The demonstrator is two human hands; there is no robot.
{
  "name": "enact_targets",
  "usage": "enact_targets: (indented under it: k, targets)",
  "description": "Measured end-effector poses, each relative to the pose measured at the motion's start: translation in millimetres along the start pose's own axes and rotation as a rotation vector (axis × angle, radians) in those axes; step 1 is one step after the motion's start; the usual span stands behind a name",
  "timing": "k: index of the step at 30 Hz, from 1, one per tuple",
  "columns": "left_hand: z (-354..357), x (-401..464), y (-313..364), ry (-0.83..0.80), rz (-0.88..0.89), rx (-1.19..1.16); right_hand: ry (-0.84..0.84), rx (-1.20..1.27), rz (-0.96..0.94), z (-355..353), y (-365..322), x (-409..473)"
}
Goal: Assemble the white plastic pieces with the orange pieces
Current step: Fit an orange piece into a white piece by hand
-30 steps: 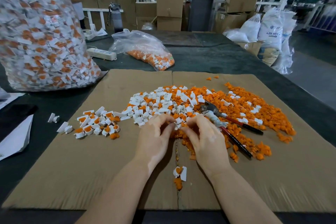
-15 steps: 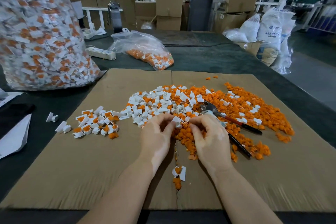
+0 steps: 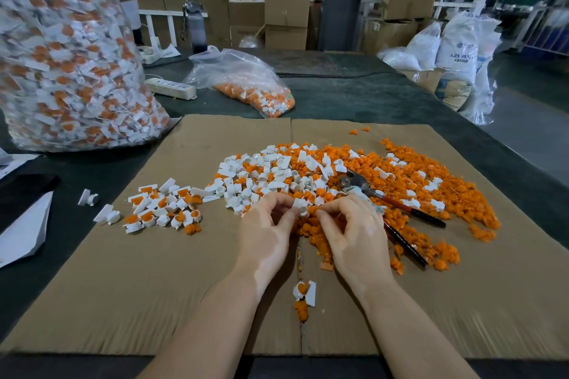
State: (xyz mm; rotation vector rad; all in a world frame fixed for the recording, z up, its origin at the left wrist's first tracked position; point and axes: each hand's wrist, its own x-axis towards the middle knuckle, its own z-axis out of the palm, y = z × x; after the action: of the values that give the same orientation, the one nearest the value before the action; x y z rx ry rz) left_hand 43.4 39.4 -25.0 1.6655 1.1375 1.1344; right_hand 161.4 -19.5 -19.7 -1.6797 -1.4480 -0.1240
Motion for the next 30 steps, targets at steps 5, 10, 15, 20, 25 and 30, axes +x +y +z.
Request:
enact_targets:
  k: [5,10,15,20,25,30]
  targets:
    - [-0.3,-0.2,0.3,-0.013,-0.032,-0.02,-0.012,0.003,-0.015,-0.4,-2.3,-0.1]
    - [-1.9,-1.9,1.5,-0.027,-0.01,-0.008,-0.028,-0.071,-0.042,2.0,-1.7,-0.4]
    - [-1.0,-4.6,2.8,-0.059,-0.015,-0.024,0.002,-0.08,-0.06,3.4,-1.3,-1.4]
    - [0.4,-10.4,6.1,-0.061,0.088,0.124,-0.008,-0.053,-0.048,4.4,-0.2,-3.0]
    - [-1.8,-7.3,6.4,-0.066,-0.002,-0.038,-0.027,0.005,-0.042,4.0,0.3,-3.0]
    - [-6.5,-5.5,7.0,-0.072,-0.143,-0.307,-0.005,0.108,-0.048,0.9,-0.8,-0.2]
